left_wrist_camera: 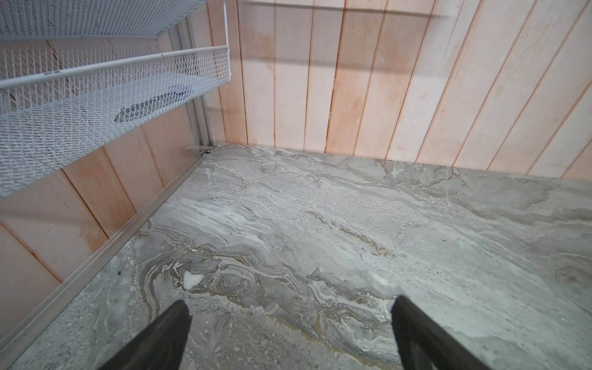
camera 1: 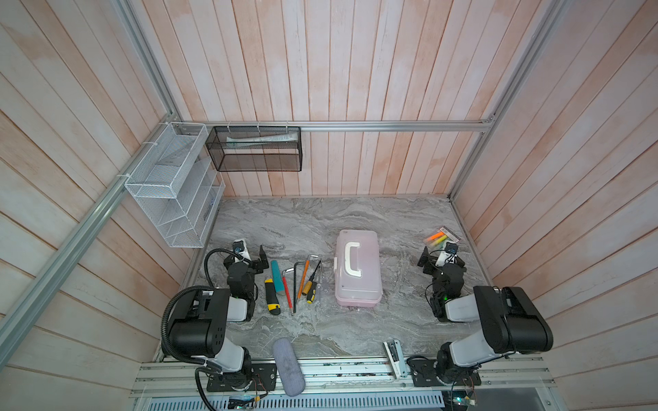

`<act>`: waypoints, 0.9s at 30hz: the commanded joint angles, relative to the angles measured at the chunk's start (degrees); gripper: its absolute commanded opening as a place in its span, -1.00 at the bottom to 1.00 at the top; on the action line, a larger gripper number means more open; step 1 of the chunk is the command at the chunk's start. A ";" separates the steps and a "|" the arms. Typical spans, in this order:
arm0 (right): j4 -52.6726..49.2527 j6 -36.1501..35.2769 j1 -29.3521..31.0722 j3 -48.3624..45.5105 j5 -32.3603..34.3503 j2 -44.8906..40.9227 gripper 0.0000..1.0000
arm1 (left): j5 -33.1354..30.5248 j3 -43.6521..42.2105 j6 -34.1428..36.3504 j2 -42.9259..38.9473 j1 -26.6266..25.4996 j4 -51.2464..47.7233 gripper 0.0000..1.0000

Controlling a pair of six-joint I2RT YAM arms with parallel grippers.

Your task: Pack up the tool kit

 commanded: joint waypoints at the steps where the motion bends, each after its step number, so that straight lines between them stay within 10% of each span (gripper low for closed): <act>1: 1.00 0.45 0.21 0.38 0.92 -0.27 0.96 | -0.48 0.00 -0.58 -0.73 -0.14 0.90 1.00; 27: 1.21 0.01 0.27 0.30 0.52 -0.27 0.96 | -2.04 -0.60 -0.44 -1.48 -0.32 2.13 1.00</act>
